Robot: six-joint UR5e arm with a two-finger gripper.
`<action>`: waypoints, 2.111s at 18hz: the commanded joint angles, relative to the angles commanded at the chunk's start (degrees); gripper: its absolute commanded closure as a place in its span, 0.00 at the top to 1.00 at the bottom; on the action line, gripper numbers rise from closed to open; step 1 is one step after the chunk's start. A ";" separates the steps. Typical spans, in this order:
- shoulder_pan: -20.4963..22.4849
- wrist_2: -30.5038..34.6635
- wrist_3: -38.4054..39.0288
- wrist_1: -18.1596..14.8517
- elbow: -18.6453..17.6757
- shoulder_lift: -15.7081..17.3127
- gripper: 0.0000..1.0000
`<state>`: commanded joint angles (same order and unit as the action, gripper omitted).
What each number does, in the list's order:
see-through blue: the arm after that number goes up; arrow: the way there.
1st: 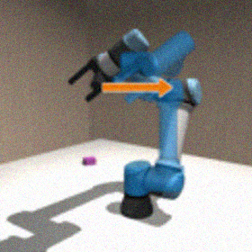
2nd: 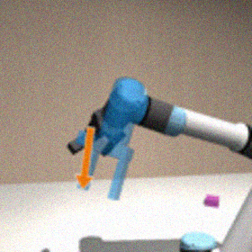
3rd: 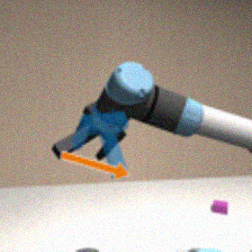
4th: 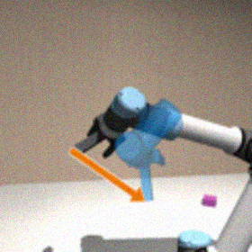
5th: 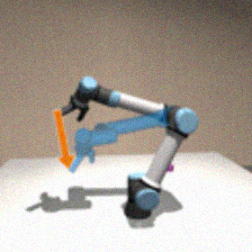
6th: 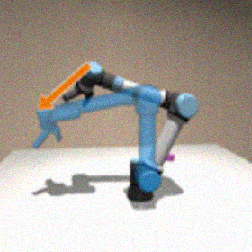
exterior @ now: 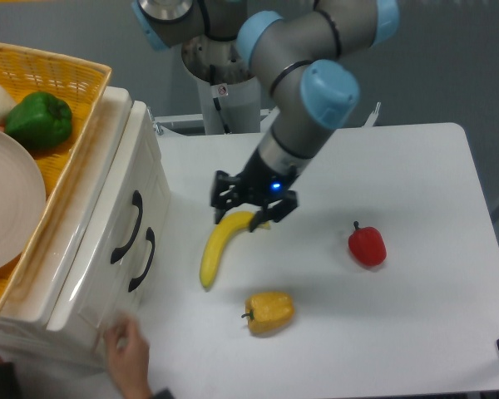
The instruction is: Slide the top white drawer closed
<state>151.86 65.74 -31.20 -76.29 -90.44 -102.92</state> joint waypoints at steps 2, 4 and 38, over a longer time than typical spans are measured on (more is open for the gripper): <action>2.81 0.00 -0.26 0.09 0.53 0.00 0.82; 5.36 0.00 -0.26 0.17 0.97 -0.18 0.88; 17.94 19.07 -69.69 1.94 4.57 -4.39 1.00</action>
<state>169.80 84.81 -100.89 -74.35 -85.88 -107.31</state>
